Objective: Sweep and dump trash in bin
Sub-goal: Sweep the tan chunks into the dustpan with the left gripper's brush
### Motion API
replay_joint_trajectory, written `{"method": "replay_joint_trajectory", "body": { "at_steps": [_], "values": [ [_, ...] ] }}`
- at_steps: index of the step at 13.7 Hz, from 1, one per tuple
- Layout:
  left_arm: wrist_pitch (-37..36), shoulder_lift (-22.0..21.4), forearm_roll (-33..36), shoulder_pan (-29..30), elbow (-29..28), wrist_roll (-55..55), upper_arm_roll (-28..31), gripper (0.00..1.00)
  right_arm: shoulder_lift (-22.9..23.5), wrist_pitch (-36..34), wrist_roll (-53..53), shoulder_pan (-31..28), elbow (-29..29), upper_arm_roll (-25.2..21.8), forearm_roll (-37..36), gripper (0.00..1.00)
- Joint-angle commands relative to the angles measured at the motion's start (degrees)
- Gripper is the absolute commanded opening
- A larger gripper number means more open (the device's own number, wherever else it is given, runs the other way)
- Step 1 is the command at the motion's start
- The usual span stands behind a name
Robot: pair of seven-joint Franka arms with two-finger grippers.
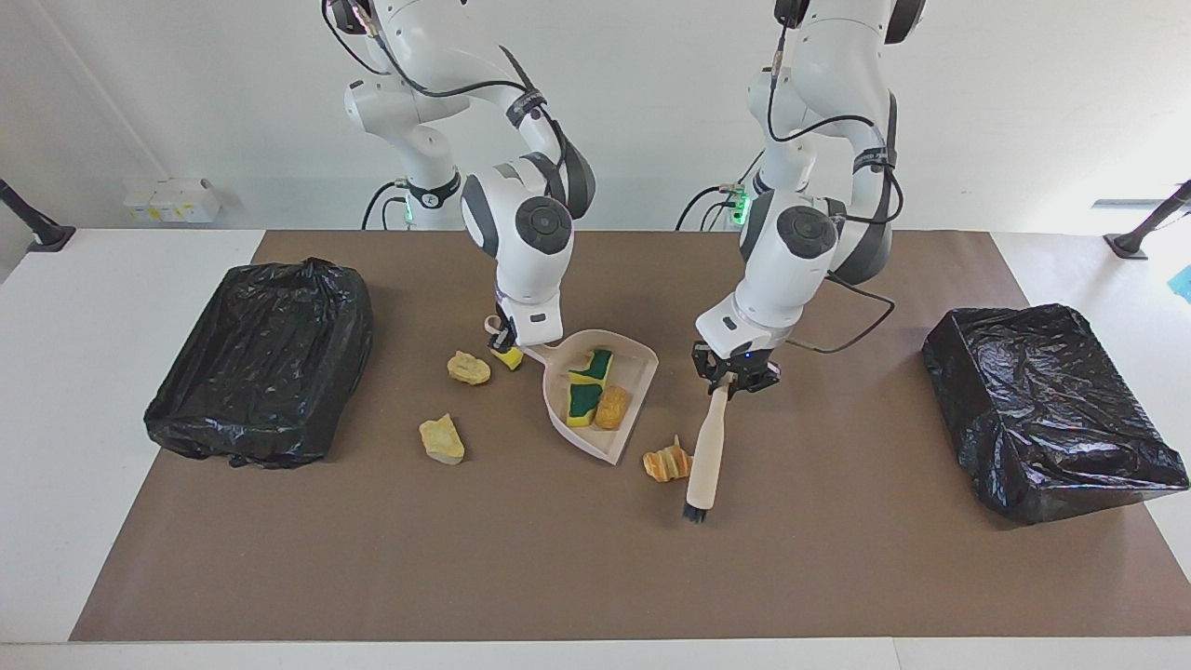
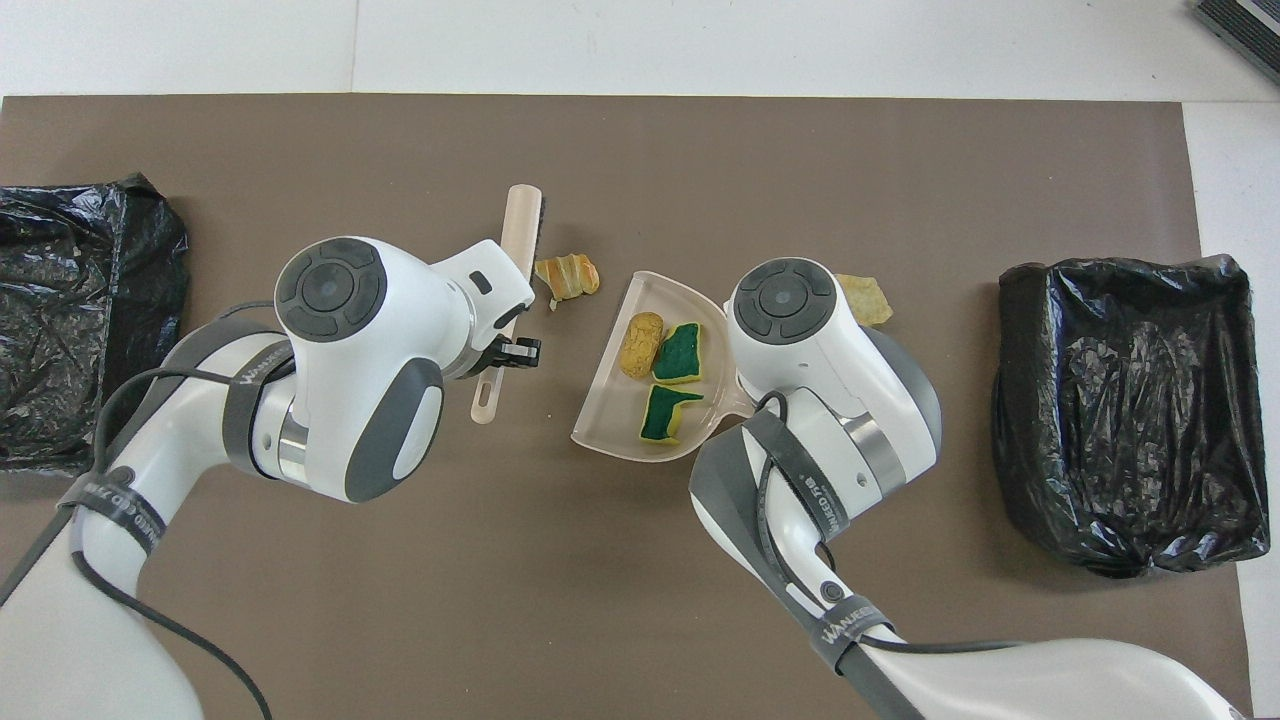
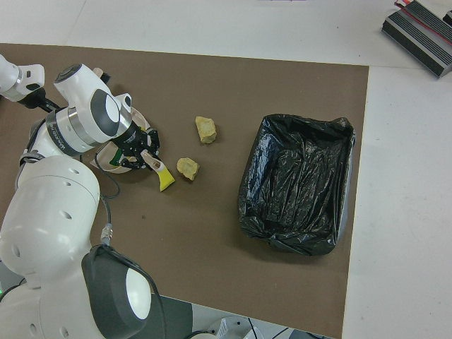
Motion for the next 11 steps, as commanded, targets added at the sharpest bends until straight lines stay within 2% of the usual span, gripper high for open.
{"method": "replay_joint_trajectory", "body": {
  "at_steps": [1,2,4,7,11],
  "values": [
    [-1.2,0.8,0.4,2.7,0.7,8.4,-0.6,0.0,-1.1,0.6,2.1,-0.2,-1.3,0.3,0.7,0.0],
    [-1.9,0.8,0.8,2.2,0.2,9.6,-0.5,0.0,-1.1,0.7,2.1,-0.2,-1.3,0.2,0.7,0.0],
    [-9.9,-0.3,2.2,1.2,-0.2,14.4,-0.6,0.0,-1.1,0.7,2.2,-0.1,-1.3,0.3,0.7,0.0],
    [-11.7,-3.0,2.2,-2.9,-3.9,15.5,-0.6,0.0,-1.1,0.7,2.4,-0.1,-1.3,0.3,0.7,0.0],
    [-20.2,-6.6,2.2,-7.7,-4.3,15.6,-0.6,0.0,-1.1,0.7,2.4,-0.1,-1.3,0.3,0.7,0.0]
  ]
}}
